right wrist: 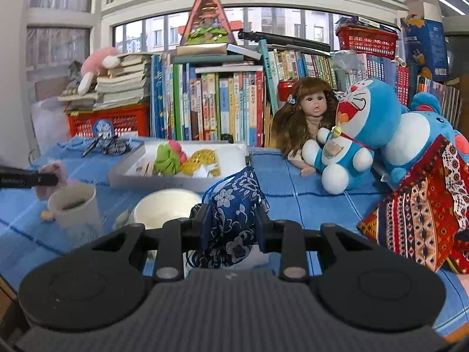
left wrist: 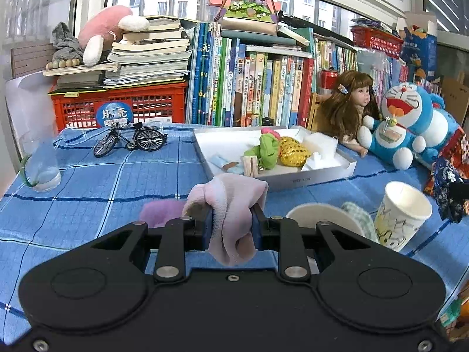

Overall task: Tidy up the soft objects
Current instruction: 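Carry the pink pouch with the left gripper while the right gripper carries the floral pouch to the tray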

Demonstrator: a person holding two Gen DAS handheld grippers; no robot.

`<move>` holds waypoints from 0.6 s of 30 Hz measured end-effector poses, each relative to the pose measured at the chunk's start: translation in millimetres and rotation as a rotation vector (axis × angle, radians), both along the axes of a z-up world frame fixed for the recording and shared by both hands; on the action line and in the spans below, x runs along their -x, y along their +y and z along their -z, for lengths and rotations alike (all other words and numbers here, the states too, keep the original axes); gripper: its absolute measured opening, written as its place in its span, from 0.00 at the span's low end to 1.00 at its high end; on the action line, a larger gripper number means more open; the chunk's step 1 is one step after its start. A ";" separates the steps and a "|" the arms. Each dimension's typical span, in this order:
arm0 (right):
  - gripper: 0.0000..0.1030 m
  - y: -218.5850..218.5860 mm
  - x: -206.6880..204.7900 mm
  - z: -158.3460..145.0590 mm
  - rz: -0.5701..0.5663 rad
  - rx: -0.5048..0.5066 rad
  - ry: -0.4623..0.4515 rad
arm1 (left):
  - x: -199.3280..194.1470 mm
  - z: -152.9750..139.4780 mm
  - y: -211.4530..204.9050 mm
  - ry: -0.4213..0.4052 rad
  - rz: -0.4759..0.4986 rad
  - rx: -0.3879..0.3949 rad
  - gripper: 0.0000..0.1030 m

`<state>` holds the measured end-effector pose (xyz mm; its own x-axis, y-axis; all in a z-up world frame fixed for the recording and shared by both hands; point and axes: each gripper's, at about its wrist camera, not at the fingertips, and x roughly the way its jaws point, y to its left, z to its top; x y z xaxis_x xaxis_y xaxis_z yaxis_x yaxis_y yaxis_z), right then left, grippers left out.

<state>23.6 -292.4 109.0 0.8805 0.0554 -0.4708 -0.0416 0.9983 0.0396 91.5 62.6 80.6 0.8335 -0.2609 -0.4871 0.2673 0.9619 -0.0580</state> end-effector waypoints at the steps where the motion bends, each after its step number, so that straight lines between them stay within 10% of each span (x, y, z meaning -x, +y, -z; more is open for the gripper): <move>1: 0.34 -2.3 -4.8 -2.5 0.003 -0.005 0.002 | -3.2 -2.6 -1.0 0.005 0.004 0.004 0.24; 18: 0.35 0.8 -65.5 -22.7 -0.035 -0.022 0.014 | -47.4 -29.6 -32.3 0.015 0.040 0.001 0.24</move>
<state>89.2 -291.6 131.7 0.8711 0.0965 -0.4815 -0.0755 0.9952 0.0628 138.9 30.3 110.2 0.8150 -0.2946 -0.4990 0.3048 0.9503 -0.0633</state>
